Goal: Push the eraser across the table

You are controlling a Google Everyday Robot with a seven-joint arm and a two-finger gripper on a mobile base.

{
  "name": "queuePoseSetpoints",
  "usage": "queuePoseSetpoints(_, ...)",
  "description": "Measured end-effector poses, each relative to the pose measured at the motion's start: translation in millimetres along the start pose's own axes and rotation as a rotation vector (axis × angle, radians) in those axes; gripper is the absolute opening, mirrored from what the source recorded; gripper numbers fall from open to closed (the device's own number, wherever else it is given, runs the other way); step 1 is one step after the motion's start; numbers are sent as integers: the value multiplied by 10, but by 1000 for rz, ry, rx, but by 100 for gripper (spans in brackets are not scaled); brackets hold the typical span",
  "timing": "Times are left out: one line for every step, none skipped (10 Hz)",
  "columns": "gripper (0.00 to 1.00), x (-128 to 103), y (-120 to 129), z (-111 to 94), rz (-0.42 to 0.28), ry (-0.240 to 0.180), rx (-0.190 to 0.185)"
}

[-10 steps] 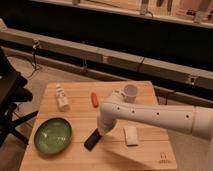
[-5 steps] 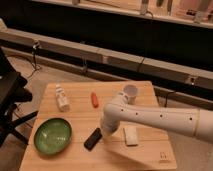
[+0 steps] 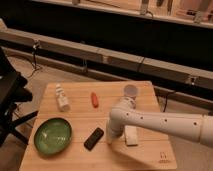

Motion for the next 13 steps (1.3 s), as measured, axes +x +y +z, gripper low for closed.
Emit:
queuePoseSetpoints(0, -47, -41, -9, -22, -1, 0)
queuePoseSetpoints(0, -147, -109, -11, -49, 1, -2)
queuePoseSetpoints(0, -260, -153, 16, -61, 0, -6)
queuePoseSetpoints(0, -290, -163, 28, -54, 1, -8)
queuePoseSetpoints(0, -291, -163, 33, -47, 1, -9)
queuePoseSetpoints(0, -254, -152, 26, -49, 0, -12)
queuePoseSetpoints(0, -233, -148, 14, -62, 0, -14)
queuePoseSetpoints(0, -279, -168, 17, -75, 0, -18)
queuePoseSetpoints(0, -364, -203, 38, -85, -1, -20)
queuePoseSetpoints(0, -459, -243, 58, -92, -4, -21)
queuePoseSetpoints(0, -499, -266, 65, -96, -5, -22)
queuePoseSetpoints(0, -502, -268, 62, -99, -5, -25)
queuePoseSetpoints(0, -493, -263, 56, -112, -5, -31)
